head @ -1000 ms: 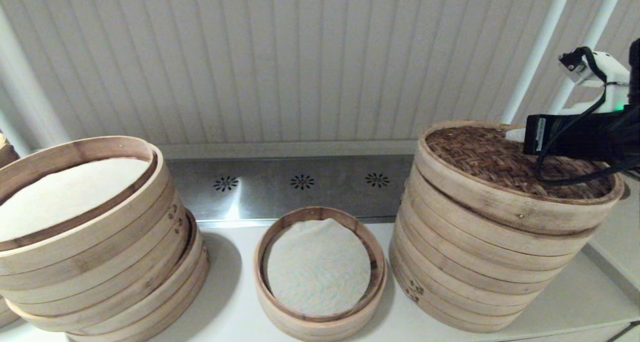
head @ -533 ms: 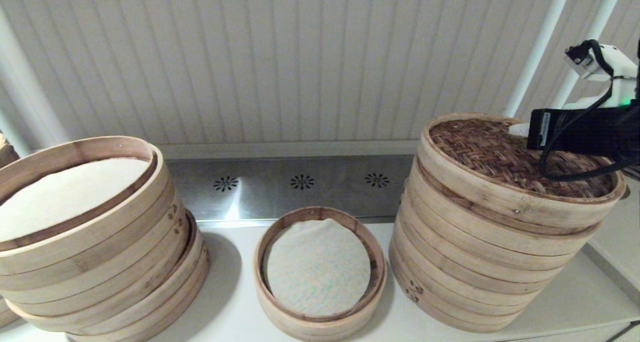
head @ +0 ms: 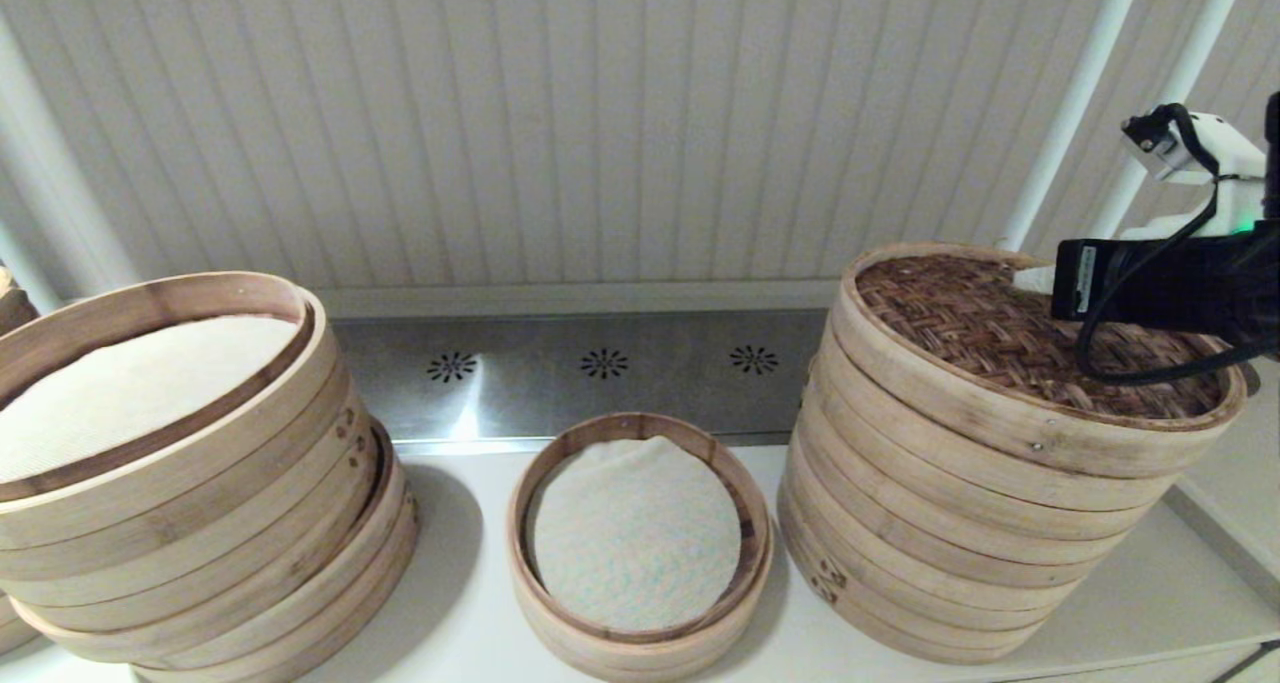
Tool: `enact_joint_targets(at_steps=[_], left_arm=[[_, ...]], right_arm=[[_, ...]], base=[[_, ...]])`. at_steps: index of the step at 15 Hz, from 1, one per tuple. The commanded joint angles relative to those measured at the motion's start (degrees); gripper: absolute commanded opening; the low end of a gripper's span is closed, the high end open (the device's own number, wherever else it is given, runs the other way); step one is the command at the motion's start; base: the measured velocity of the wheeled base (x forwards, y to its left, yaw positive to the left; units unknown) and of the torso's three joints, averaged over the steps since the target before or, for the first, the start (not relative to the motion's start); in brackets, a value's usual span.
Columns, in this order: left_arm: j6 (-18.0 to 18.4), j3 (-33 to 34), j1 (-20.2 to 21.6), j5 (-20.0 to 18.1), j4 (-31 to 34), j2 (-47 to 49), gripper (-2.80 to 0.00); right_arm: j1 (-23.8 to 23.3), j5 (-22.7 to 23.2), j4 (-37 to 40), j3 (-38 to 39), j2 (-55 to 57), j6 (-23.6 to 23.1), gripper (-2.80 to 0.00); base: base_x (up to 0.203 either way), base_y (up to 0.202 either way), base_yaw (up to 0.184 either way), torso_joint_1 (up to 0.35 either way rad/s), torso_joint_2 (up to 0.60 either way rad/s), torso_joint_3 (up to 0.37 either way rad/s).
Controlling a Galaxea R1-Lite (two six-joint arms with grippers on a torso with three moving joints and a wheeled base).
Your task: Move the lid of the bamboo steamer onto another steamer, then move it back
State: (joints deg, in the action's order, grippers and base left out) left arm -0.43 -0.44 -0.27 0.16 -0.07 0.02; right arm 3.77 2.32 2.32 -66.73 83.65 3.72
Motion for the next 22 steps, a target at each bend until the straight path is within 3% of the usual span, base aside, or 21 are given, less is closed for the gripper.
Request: enact_joint_targets(at_steps=[1,6,7,14,20,21,22], left_arm=[[-0.01,0.0,0.0,0.02,-0.01,-0.02,-2.8],[-0.01,0.0,0.0,0.02,-0.01,-0.02,-2.8],[-0.01,0.0,0.0,0.02,-0.01,-0.02,-2.8],[-0.01,0.0,0.0,0.02,-0.01,-0.02,-2.8],[-0.01,0.0,0.0,0.02,-0.01,-0.02,-2.8],[-0.01,0.0,0.0,0.02,-0.01,-0.02,-2.8],[-0.01,0.0,0.0,0.02,-0.01,-0.02,-2.8]], right_arm=[[0.36,0.06,-0.03,0.55,-0.22,0.06,-2.8],[0.36,0.06,-0.03,1.32,0.2,0.06,-2.8],[0.36,-0.02,-0.03,1.43,0.2,0.4,0.0],[0.66,-0.03,-0.07,-2.11,-2.44,0.24,0.0],[0.2,-0.55,2.88,-3.21,-13.95,-0.18,0.0],[0.18,-0.55,4.97,-3.19,-16.45,-0.19,-2.8],[0.14,-0.56,6.59,-2.86,-19.01,-0.2,-2.8]], base=[[0.0,0.0,0.0,0.0,0.0,0.0],[0.0,0.0,0.0,0.0,0.0,0.0],[0.0,0.0,0.0,0.0,0.0,0.0],[0.0,0.0,0.0,0.0,0.0,0.0],[0.0,0.0,0.0,0.0,0.0,0.0],[0.0,0.0,0.0,0.0,0.0,0.0],[0.0,0.0,0.0,0.0,0.0,0.0]])
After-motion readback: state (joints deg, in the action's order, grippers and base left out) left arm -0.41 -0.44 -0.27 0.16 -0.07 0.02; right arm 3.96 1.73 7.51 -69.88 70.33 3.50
